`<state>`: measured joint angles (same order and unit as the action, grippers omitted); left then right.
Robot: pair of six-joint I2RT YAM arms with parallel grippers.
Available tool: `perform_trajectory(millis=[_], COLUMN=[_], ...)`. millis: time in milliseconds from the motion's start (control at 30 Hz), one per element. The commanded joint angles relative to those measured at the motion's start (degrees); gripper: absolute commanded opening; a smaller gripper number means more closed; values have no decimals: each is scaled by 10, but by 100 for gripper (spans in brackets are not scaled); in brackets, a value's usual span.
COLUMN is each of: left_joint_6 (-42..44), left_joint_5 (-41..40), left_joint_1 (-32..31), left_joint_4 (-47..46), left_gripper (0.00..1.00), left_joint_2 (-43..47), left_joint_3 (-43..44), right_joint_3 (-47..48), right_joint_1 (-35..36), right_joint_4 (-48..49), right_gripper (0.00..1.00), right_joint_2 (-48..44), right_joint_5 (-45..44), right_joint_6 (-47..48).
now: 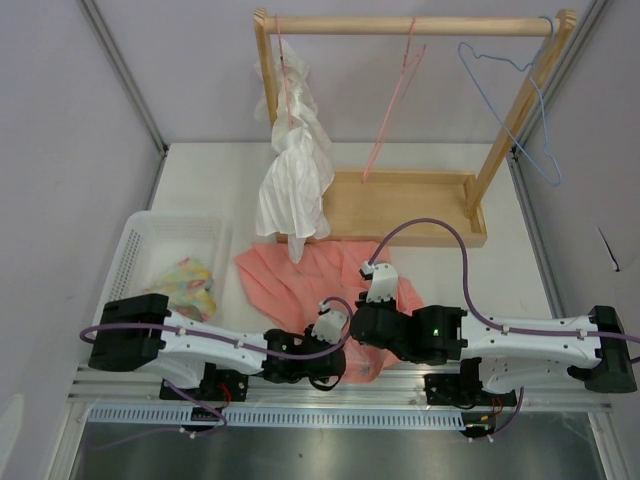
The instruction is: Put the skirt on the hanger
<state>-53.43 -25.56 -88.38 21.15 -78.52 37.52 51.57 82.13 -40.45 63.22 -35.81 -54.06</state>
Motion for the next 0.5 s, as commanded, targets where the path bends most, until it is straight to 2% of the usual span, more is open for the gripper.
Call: perform_trajectory(millis=[0, 267, 467], left_joint_6=[-25, -34, -35], left_joint_5=[-15, -21, -27], left_joint_1=[0, 1, 0], left_joint_4=[13, 21, 28], left_gripper=[47, 41, 28], left_joint_2=[-15, -14, -9], left_joint_3=[21, 25, 32], right_joint_3=[21, 20, 20], right_joint_1=[5, 6, 6], right_joint_4=[1, 0, -1], right_gripper=[0, 0, 0], right_joint_2=[0, -3, -4], right_joint_5=[-29, -30, -32], right_joint_6=[-14, -16, -16])
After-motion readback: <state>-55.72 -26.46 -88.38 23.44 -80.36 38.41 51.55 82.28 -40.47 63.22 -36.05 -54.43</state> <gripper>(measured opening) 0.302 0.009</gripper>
